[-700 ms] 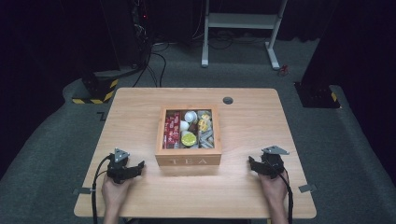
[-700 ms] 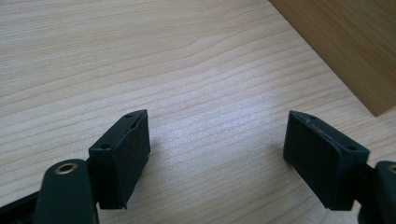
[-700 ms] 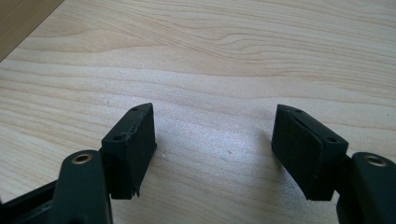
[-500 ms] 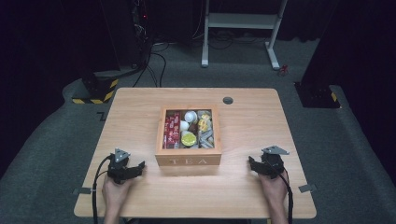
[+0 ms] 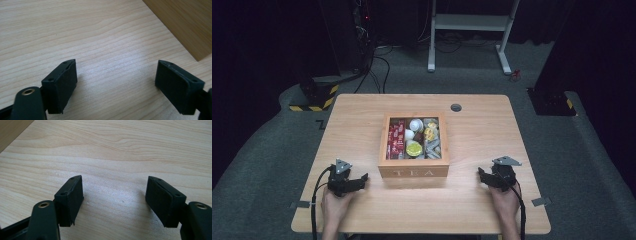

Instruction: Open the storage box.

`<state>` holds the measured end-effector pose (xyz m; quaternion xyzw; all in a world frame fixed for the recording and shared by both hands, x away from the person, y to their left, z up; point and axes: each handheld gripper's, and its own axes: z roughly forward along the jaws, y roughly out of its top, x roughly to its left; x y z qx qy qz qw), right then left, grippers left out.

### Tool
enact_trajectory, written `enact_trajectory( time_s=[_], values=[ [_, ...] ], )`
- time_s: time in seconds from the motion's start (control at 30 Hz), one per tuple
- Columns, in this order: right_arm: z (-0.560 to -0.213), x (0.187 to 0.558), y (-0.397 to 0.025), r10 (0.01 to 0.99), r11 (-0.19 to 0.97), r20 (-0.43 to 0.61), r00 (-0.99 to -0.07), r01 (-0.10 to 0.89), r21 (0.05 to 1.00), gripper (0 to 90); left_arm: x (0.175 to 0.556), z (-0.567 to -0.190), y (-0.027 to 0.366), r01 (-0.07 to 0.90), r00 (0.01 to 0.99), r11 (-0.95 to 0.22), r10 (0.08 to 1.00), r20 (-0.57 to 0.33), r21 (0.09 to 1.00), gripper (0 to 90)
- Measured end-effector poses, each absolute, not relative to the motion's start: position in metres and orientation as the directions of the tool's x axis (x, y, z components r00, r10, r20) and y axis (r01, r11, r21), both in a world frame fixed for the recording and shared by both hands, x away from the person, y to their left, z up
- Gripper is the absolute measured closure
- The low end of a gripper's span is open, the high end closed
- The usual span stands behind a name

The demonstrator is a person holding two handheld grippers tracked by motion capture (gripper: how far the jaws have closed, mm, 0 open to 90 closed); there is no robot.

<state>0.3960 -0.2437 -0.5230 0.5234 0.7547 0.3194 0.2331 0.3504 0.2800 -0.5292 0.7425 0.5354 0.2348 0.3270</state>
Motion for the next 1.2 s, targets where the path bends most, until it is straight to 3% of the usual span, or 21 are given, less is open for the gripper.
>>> enact_trajectory(
  time_s=[0.47, 0.57, 0.83, 0.9, 1.2],
  values=[
    [-0.523, 0.396, -0.244, 0.940, 0.245, -0.015, -0.342, 0.643, 0.726, 30.4, 0.341, -0.528, 0.276, 0.623, 0.355, -0.212, 0.934, -0.031, 0.753, 19.1],
    [-0.523, 0.396, -0.244, 0.940, 0.245, -0.015, -0.341, 0.643, 0.726, 30.4, 0.336, -0.527, 0.276, 0.593, 0.360, -0.189, 0.932, -0.048, 0.783, 26.3],
    [-0.523, 0.396, -0.244, 0.940, 0.245, -0.015, -0.341, 0.643, 0.726, 30.4, 0.327, -0.525, 0.271, 0.572, 0.398, -0.200, 0.916, -0.056, 0.796, 29.5],
    [-0.523, 0.396, -0.244, 0.940, 0.245, -0.015, -0.341, 0.643, 0.726, 30.4, 0.325, -0.524, 0.269, 0.563, 0.418, -0.211, 0.907, -0.054, 0.799, 36.1],
    [-0.523, 0.396, -0.244, 0.940, 0.245, -0.015, -0.341, 0.643, 0.726, 30.4, 0.318, -0.524, 0.255, 0.545, 0.488, -0.240, 0.870, -0.071, 0.803, 47.6]
  ],
)
